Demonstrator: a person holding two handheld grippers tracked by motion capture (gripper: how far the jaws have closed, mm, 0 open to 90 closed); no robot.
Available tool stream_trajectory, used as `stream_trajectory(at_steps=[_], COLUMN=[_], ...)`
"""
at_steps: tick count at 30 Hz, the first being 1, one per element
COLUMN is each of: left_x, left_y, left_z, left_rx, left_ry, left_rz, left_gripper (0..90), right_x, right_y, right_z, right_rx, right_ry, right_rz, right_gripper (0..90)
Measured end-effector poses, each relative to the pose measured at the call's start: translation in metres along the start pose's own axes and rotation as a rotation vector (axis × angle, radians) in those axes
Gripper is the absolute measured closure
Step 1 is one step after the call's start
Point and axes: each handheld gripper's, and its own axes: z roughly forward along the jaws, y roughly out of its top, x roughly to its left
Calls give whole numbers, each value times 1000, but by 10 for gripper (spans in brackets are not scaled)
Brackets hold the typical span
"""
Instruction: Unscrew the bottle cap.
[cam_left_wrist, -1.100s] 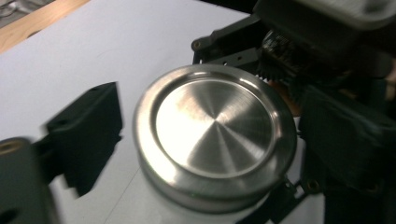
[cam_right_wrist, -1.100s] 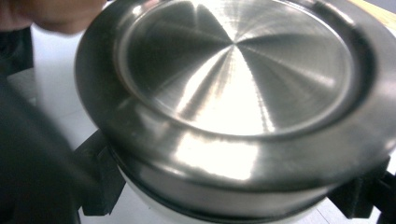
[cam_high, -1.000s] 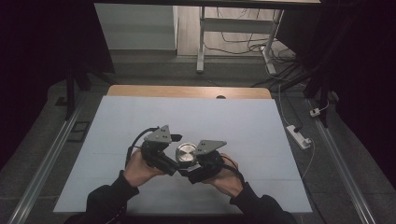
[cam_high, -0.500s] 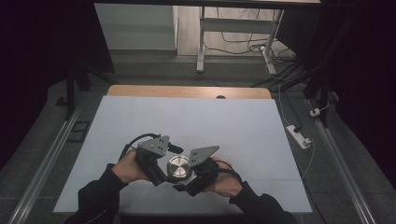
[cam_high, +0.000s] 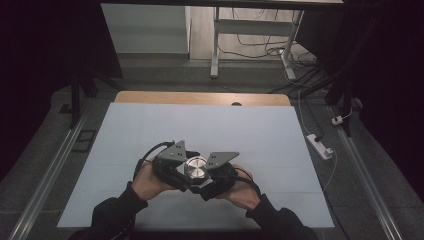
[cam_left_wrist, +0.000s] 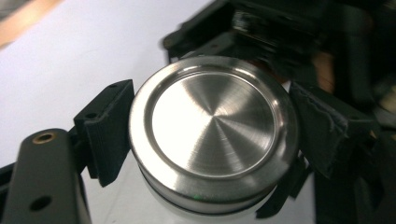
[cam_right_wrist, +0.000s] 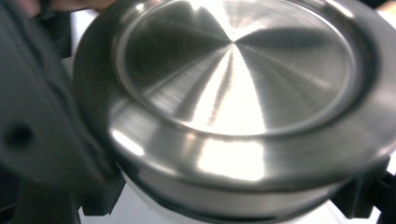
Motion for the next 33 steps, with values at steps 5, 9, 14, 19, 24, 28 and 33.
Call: stream_trajectory(at_steps=[5,9,14,19,24,28,33], left_x=[-6,-2,6,16,18,16,9], left_y=[3,2,3,0,-5,-9,-9], left_z=[8,8,-6,-23,-27,-24,-18], left_rx=[-13,-22,-30,-15,-3,-4,14], left_ry=[111,72,11,-111,-221,-287,-314], left_rz=[-79,-85,-55,26,114,166,217], left_gripper=[194,166,53,21,27,46,106], right_x=[-2,-2,-4,-5,3,11,15], right_y=[0,0,0,0,2,3,4], right_z=[1,3,-1,-4,-4,-1,1], right_rx=[-2,-5,-27,-26,-24,-10,-2], right_ry=[-76,-110,-88,-18,101,164,183], right_rz=[55,71,73,48,-29,-92,-112], right_gripper=[144,144,144,144,144,144,144])
